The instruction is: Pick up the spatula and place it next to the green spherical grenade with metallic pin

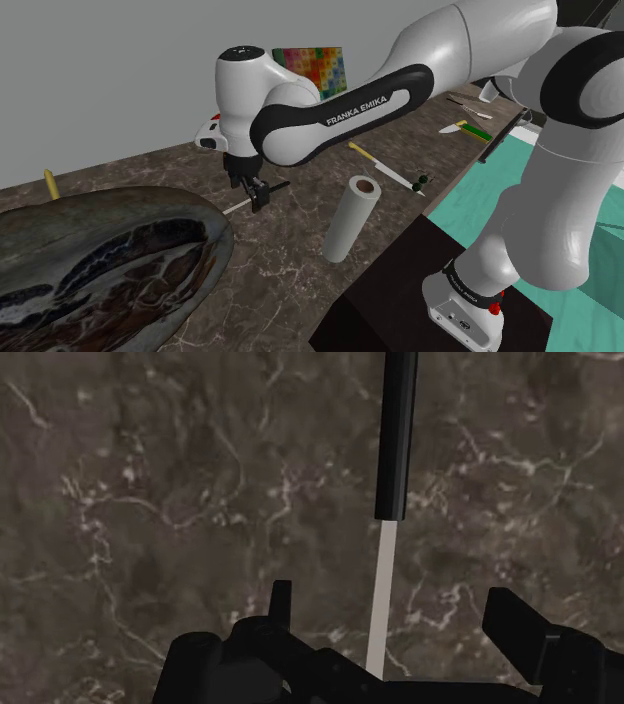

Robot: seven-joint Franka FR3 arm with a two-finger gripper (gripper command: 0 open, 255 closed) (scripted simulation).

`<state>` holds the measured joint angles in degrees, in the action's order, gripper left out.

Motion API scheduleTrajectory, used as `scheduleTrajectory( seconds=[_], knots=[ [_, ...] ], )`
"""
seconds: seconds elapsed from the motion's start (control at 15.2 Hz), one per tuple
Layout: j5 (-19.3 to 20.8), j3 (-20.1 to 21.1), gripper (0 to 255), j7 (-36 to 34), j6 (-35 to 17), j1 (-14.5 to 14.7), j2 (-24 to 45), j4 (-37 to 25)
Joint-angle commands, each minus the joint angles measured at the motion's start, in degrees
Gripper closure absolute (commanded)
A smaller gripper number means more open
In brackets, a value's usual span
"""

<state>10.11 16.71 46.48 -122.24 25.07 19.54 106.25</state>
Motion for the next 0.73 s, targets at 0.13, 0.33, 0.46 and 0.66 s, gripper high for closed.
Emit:
scheduleTrajectory(
  seconds=[0.13, 0.33, 0.46, 0.66],
  knots=[
    [0.1, 0.0, 0, -0.1, -0.4, 0.0, 0.2, 0.2],
    [0.1, 0.0, 0, -0.1, -0.4, 0.0, 0.2, 0.2],
    [0.1, 0.0, 255, -0.1, -0.4, 0.0, 0.2, 0.2],
    [0.1, 0.0, 255, -0.1, -0.4, 0.0, 0.2, 0.2]
  ],
)
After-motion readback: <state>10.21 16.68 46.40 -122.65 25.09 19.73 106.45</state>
